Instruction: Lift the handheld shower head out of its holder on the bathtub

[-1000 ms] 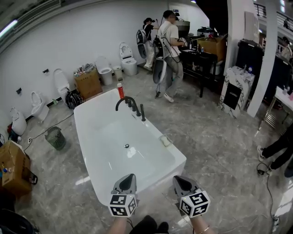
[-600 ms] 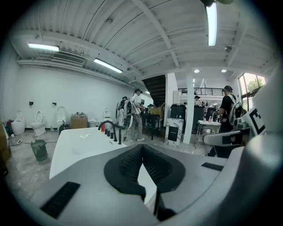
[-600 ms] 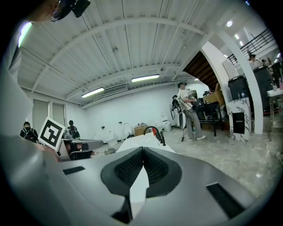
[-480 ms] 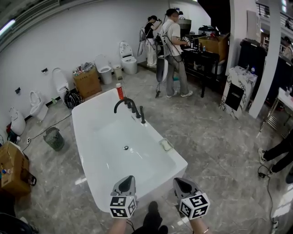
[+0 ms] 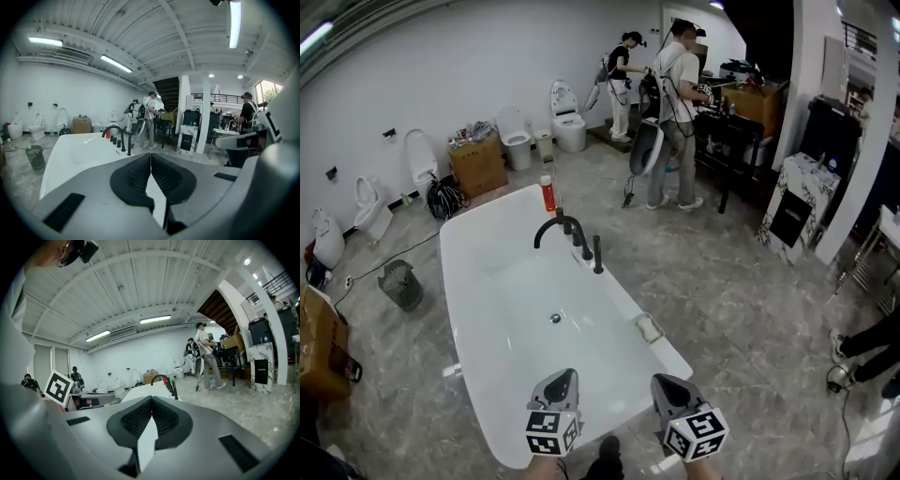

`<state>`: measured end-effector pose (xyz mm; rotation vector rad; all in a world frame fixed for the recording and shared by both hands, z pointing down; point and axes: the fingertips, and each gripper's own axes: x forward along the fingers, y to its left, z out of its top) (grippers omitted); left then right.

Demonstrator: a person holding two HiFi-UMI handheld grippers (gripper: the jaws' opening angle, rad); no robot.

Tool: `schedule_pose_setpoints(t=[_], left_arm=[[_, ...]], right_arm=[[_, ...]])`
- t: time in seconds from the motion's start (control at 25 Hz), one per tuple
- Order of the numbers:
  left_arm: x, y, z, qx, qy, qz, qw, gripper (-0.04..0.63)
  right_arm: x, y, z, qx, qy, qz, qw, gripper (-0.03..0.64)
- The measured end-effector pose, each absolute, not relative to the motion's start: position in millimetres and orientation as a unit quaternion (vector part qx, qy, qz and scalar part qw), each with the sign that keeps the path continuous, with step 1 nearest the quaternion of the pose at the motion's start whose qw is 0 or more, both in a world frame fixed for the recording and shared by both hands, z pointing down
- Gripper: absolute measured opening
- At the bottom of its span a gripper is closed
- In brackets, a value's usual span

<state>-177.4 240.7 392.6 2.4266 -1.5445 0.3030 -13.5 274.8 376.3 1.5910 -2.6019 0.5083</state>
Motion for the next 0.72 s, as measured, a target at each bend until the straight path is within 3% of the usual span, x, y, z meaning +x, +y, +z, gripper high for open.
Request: schedule_pose_setpoints(t=[0.36, 0.72], left_arm=[[-215, 102, 386, 0.837, -0.521, 0.103, 0.135, 0.02], [-224, 31, 389, 0.844, -0.509, 0.104, 0.137, 0.02]], right_arm=[[-53, 145, 364, 0.521, -0.836, 0.168, 0.038, 0.006], [-62, 79, 372, 0.528, -0.831, 0.171, 0.044, 0.006]])
